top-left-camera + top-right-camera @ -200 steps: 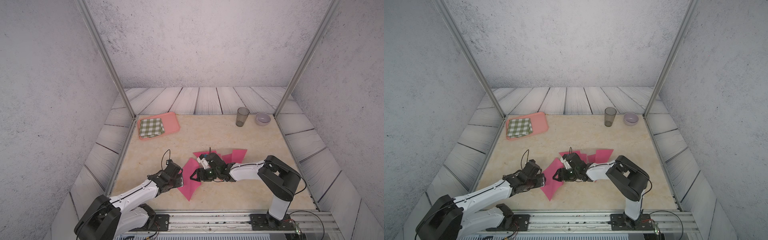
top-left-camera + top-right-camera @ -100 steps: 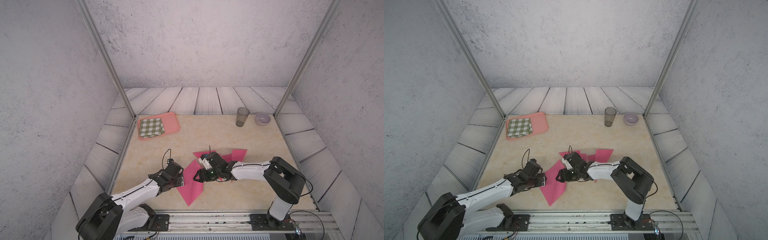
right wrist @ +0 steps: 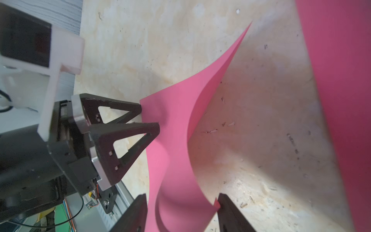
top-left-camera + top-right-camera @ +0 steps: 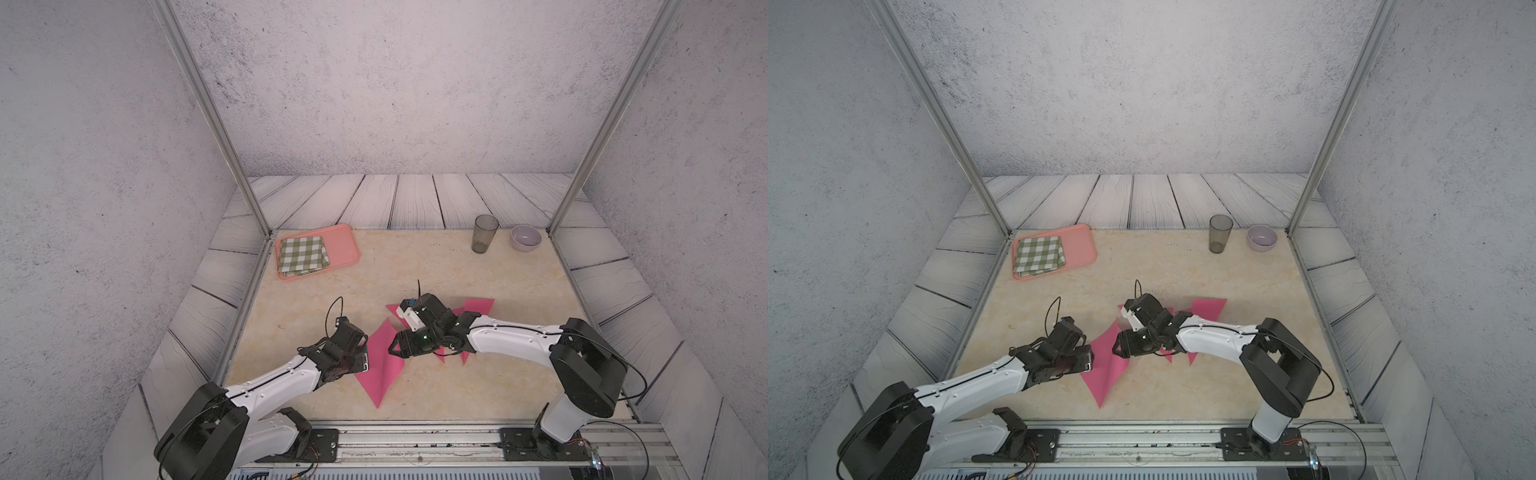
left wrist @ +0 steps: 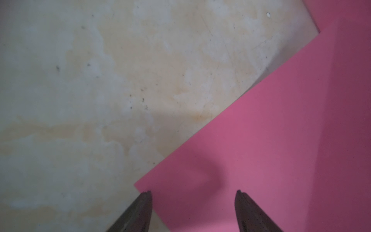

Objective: Fold the square paper diagonally
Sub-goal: Fold the paper at the center of the board.

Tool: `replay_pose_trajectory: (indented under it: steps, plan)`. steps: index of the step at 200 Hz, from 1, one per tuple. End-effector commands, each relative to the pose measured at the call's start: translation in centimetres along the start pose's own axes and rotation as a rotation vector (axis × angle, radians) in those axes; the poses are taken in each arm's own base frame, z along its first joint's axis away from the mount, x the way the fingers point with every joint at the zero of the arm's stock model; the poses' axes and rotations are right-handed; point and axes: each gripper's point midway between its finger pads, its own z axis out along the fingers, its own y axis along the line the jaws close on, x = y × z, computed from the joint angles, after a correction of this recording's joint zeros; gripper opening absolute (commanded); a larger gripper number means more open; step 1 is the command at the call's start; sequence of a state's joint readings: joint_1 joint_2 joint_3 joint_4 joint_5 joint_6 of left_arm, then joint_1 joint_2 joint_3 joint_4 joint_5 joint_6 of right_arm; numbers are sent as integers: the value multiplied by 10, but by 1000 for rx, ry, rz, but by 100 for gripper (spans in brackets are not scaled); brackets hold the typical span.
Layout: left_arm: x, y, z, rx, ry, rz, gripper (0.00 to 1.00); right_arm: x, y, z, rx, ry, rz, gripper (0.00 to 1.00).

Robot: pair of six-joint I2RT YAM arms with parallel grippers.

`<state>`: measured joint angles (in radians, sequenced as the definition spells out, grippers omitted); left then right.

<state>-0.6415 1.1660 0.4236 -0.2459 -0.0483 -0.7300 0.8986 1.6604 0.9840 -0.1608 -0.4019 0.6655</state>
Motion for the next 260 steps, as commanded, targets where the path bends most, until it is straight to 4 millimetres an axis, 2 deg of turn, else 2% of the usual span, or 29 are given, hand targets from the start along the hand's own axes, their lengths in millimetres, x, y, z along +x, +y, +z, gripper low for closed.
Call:
replay_pose_trajectory:
  steps: [1, 27, 80, 127, 148, 177, 218, 260]
  plan:
    - [28, 14, 7, -36, 110, 6, 71, 1, 13, -4, -44, 21, -27, 60]
    - [27, 12, 7, -27, 109, 8, 71, 2, 18, -2, -70, 37, -32, 66]
    - [30, 4, 15, 9, 133, 13, 71, -5, 23, 18, -138, 27, -11, 67]
    - [28, 0, 15, 24, 131, 26, 70, -12, 30, 4, -130, -1, 6, 65]
    - [28, 0, 17, 20, 136, 33, 69, -9, 23, 1, -78, 28, 26, 59]
    - [30, 1, 19, 15, 142, 31, 68, 0, 6, -3, 48, 93, 40, 59]
    - [28, -1, 17, 19, 139, 35, 68, 3, -1, -13, 136, 143, 39, 59]
    - [17, -7, 9, 29, 122, 49, 68, 5, -4, -14, 153, 144, 49, 49]
